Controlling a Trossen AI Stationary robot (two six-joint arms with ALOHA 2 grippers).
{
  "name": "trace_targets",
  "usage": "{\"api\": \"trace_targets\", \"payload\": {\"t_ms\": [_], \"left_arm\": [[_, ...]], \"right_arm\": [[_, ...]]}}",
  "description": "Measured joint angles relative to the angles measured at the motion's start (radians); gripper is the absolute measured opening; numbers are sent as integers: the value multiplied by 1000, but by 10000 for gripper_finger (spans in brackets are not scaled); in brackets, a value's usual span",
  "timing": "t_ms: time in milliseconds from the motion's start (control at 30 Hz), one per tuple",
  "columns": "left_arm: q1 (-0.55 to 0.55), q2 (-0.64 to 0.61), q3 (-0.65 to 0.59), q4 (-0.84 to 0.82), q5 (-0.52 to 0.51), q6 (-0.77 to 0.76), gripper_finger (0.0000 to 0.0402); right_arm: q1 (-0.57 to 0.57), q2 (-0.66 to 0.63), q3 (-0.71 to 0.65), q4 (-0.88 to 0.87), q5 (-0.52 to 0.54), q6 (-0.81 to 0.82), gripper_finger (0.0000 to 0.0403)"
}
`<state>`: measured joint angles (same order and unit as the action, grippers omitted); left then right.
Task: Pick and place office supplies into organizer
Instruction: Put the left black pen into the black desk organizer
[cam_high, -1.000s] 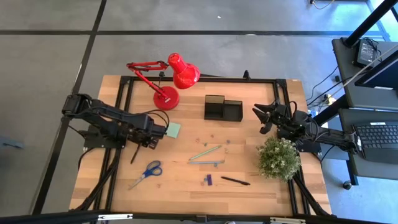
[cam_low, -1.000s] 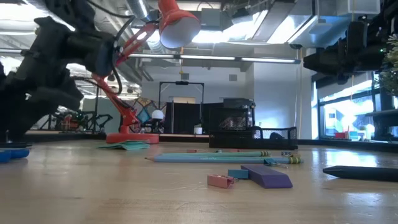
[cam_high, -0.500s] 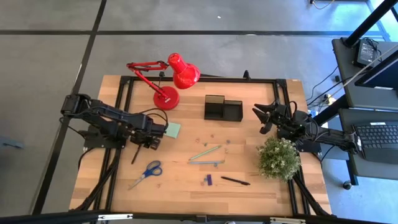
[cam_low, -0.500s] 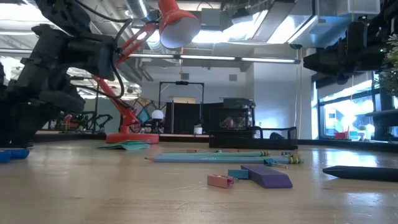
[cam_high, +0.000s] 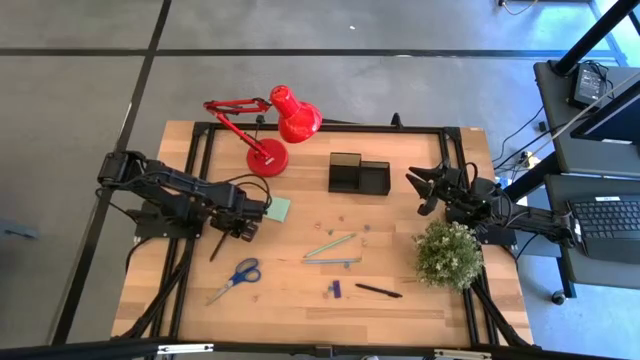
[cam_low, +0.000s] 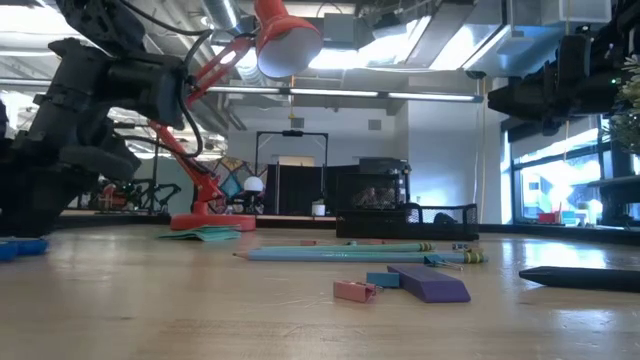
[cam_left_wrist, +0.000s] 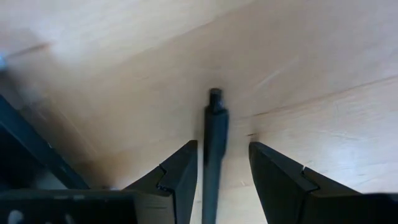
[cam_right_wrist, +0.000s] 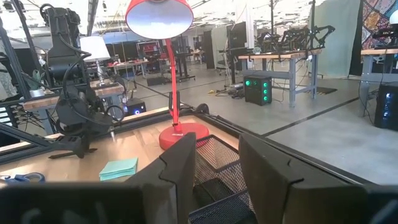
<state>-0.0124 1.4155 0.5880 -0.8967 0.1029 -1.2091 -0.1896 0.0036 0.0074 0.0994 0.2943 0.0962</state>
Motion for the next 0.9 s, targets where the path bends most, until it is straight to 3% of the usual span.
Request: {"api": "trace_targets", "payload": {"t_ms": [300, 700, 900], "left_arm": [[0, 0, 0, 1, -15, 39, 139], [0, 1, 0, 14, -17, 45, 70], [1, 1, 0, 12, -26, 64, 57]], "right_arm": [[0, 0, 0, 0, 0, 0, 126], [0, 0, 0, 0, 0, -1, 126], [0, 0, 0, 0, 0, -4, 126]]}}
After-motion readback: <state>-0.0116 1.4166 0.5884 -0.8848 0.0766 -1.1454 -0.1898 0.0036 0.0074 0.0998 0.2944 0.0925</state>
